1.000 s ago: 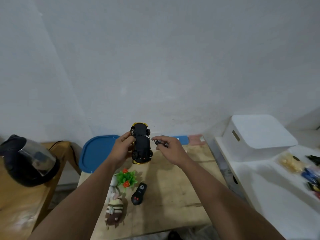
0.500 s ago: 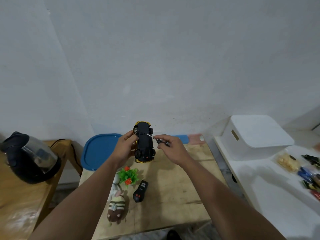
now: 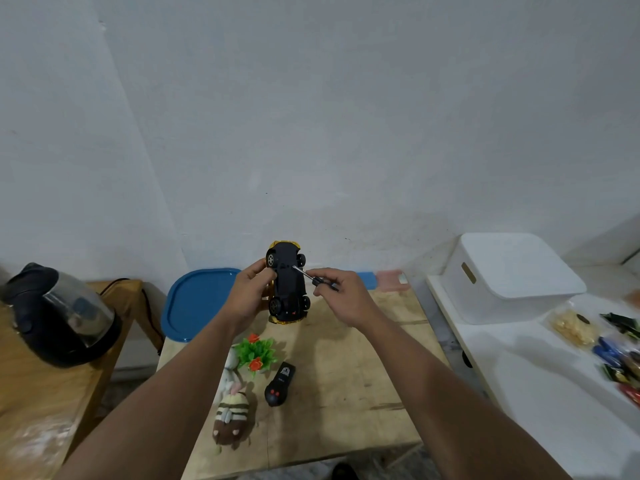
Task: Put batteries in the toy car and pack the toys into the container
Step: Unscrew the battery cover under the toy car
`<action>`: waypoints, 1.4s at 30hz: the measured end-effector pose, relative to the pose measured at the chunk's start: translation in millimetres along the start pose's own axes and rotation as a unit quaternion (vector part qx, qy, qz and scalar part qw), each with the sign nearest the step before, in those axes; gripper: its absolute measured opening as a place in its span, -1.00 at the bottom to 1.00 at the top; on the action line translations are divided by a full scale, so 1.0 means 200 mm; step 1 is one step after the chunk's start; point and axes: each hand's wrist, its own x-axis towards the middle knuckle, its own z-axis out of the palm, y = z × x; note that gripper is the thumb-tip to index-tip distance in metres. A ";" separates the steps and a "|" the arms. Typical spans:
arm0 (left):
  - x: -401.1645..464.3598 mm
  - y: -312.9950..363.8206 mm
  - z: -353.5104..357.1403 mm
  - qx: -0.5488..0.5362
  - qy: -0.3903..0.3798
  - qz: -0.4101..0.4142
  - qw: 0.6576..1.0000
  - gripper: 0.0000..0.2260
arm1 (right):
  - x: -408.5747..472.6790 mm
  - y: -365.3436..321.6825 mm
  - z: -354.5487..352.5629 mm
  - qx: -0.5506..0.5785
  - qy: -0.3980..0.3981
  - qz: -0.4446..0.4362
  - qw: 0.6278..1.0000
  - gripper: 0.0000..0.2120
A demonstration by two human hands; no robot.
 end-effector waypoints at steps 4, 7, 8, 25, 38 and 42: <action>-0.01 0.02 0.00 0.019 0.003 0.020 1.000 -0.69 | 0.01 -0.01 0.00 0.003 0.003 0.009 1.000 -0.62; -0.01 0.02 0.00 0.036 0.010 0.036 0.999 -0.67 | 0.01 -0.02 0.00 0.004 0.002 0.014 1.000 -0.62; -0.01 0.03 0.00 0.038 0.013 0.040 0.998 -0.66 | 0.01 -0.02 0.00 0.004 0.000 0.017 1.000 -0.62; 0.01 0.08 -0.02 0.125 0.000 0.116 0.985 -0.46 | 0.07 -0.22 -0.13 0.262 -0.089 0.308 0.910 -0.86; 0.04 0.06 0.02 0.113 -0.008 0.099 0.989 -0.50 | 0.11 -0.34 -0.17 -0.034 -0.083 0.286 0.954 -0.75; 0.04 0.06 0.00 0.106 -0.003 0.089 0.990 -0.51 | 0.13 -0.35 -0.18 -0.082 -0.096 0.233 0.964 -0.74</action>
